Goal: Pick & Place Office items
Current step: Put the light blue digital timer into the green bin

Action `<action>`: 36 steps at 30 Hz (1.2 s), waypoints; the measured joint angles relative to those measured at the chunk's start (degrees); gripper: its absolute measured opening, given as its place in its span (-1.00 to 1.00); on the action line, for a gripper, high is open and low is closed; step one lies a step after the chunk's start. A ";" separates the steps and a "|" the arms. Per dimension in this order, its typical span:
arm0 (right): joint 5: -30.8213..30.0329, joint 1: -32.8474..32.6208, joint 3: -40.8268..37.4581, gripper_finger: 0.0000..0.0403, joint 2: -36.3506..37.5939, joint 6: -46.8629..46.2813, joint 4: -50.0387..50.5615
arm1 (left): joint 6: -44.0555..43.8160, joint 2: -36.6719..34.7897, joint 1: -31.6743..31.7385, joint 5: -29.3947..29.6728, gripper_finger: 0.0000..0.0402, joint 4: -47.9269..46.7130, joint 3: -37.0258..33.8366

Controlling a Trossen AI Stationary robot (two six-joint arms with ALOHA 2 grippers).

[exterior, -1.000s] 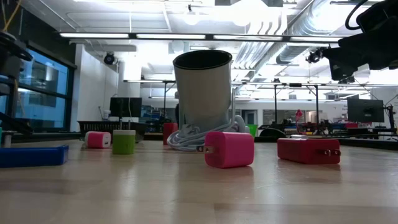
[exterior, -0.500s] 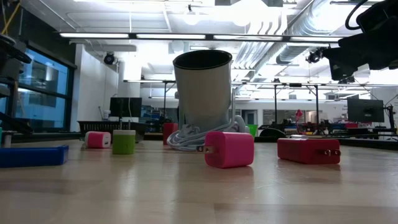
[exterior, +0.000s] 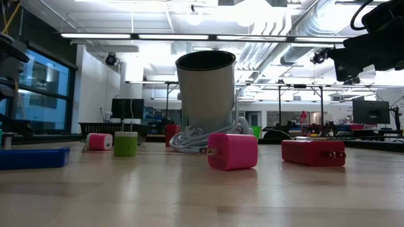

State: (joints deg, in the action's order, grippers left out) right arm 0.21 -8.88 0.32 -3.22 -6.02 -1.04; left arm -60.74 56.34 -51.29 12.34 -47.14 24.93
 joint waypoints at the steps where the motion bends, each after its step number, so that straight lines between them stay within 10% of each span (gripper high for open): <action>1: -0.02 0.02 -0.02 -0.27 0.00 0.02 0.00 | 0.68 0.00 0.00 0.00 0.30 0.07 0.00; 36: -0.02 0.00 -0.02 -0.27 0.02 0.02 0.00 | 1.59 0.00 -0.02 -1.70 -0.10 0.73 0.02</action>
State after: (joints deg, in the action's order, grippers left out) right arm 0.19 -8.88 0.30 -3.20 -6.00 -1.04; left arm -59.16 56.34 -51.31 10.63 -46.41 24.95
